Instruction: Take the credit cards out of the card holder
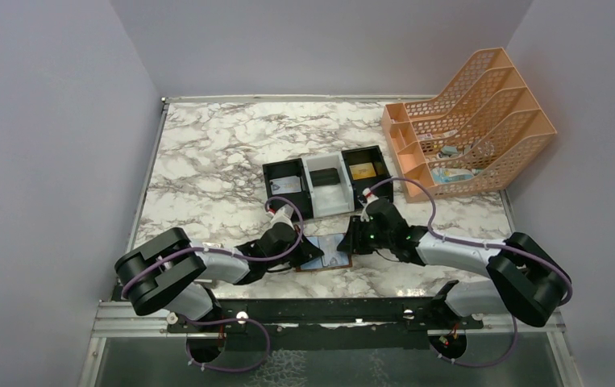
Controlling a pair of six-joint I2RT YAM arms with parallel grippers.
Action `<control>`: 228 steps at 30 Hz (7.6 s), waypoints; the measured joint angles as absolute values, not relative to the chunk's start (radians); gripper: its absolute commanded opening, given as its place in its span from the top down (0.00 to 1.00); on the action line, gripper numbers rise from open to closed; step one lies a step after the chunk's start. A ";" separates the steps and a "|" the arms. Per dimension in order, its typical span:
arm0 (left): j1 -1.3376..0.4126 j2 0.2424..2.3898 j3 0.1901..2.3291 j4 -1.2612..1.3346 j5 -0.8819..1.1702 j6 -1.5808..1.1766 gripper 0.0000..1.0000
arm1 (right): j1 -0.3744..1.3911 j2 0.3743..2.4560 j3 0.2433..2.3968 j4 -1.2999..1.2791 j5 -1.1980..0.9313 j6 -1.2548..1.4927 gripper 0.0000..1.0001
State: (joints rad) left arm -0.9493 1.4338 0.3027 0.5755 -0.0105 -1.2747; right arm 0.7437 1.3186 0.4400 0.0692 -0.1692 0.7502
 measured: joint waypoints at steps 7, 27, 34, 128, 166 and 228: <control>-0.949 1.432 0.297 0.576 -0.012 -1.274 1.00 | 0.744 1.268 0.488 -0.015 -0.197 0.664 0.70; -0.949 1.411 0.295 0.575 -0.013 -1.268 0.70 | 0.740 1.408 0.548 -0.030 -0.248 0.628 0.70; -0.949 1.445 0.303 0.606 -0.008 -1.270 0.70 | 0.740 1.401 0.527 0.003 -0.244 0.646 0.70; -0.791 0.862 0.254 0.273 0.047 -0.974 1.00 | 0.572 1.124 0.406 0.163 -0.395 0.670 0.46; -0.760 0.854 0.164 0.655 0.387 -1.020 1.00 | 0.572 1.351 0.247 1.000 -0.818 1.079 0.59; -0.786 1.111 0.129 1.262 0.478 -1.206 1.00 | 0.621 1.251 0.351 0.991 -0.908 1.225 0.87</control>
State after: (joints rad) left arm -0.7860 1.1114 0.1291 1.2617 0.4778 -1.2060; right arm 0.6209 1.2507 0.3508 0.9905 -0.9077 1.2251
